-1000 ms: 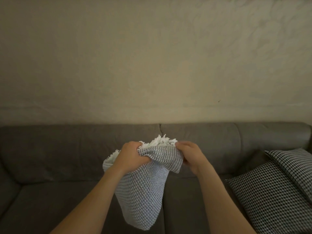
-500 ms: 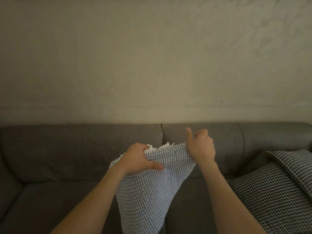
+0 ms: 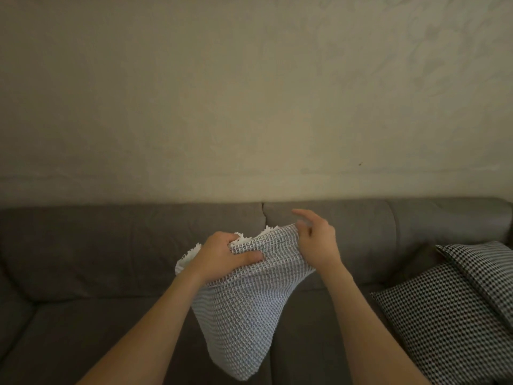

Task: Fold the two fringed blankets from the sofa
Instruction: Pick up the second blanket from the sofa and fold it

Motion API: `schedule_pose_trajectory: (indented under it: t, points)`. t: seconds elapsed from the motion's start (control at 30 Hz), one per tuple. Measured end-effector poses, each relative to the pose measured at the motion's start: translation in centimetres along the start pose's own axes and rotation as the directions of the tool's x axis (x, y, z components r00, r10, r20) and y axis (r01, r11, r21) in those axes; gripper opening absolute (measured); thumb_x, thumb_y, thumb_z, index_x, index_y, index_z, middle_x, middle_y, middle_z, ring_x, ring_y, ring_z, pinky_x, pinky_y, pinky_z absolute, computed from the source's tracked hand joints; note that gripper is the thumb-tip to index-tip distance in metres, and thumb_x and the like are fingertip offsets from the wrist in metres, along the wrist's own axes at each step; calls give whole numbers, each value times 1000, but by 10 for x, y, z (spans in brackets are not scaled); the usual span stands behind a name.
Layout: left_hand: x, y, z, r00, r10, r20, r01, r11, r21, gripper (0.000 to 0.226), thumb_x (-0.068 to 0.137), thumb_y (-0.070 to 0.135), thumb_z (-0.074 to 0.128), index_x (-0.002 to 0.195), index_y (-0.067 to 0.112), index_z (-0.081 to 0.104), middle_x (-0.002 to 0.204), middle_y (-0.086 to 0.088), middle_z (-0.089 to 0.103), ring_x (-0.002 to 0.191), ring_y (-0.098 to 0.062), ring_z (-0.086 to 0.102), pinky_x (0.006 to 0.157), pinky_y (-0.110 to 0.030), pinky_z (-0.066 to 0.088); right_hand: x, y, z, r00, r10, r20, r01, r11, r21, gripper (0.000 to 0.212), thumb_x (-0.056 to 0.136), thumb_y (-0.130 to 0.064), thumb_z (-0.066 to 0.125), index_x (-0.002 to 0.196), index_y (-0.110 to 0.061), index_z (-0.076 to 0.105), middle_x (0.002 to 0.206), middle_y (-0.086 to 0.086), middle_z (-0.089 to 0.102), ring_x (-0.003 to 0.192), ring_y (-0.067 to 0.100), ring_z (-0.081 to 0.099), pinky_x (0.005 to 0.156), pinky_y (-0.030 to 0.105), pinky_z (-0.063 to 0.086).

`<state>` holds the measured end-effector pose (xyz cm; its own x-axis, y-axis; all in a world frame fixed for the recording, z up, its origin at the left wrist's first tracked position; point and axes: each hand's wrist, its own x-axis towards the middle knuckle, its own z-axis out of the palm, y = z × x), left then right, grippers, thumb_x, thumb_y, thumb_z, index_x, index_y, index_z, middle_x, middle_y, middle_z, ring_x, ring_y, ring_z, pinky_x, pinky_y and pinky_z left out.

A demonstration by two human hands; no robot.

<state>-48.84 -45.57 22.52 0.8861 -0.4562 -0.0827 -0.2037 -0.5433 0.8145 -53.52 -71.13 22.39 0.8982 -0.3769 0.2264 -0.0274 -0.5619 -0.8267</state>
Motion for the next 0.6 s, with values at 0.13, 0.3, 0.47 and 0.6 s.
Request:
schedule_pose_trajectory:
  t: [0.13,0.3,0.47,0.6]
  points:
    - [6,5,2,999,46,1,-46,998,-36,62,74,67,86,77,7,70,71,-15,71,53,-13,56,52,-31,38,-7,-8,8,984,48,-170,-118,895,-430,29,109,-36,47,115,-16,66,89,11,71,84,35,68,64,36,41]
    - [12,9,6,994,113,-4,-113,993,43,54,78,64,85,66,15,65,62,-5,67,50,-7,54,49,-26,37,-14,-27,10,957,-246,156,276,936,-217,65,85,-32,67,147,-23,54,148,4,55,143,25,45,117,47,38]
    - [13,3,12,986,161,51,-166,978,125,65,81,78,69,65,16,62,61,-13,61,49,-10,46,52,-36,33,-14,-44,8,679,-111,726,337,925,-174,115,67,-52,86,161,-49,18,171,-8,28,161,12,-1,130,51,-4]
    - [9,15,8,981,135,142,-157,974,161,41,84,67,77,79,26,73,70,5,73,58,-6,64,58,-34,48,-9,-37,23,672,-16,740,355,884,-303,96,50,-69,92,134,-41,55,132,-14,66,128,11,57,118,46,38]
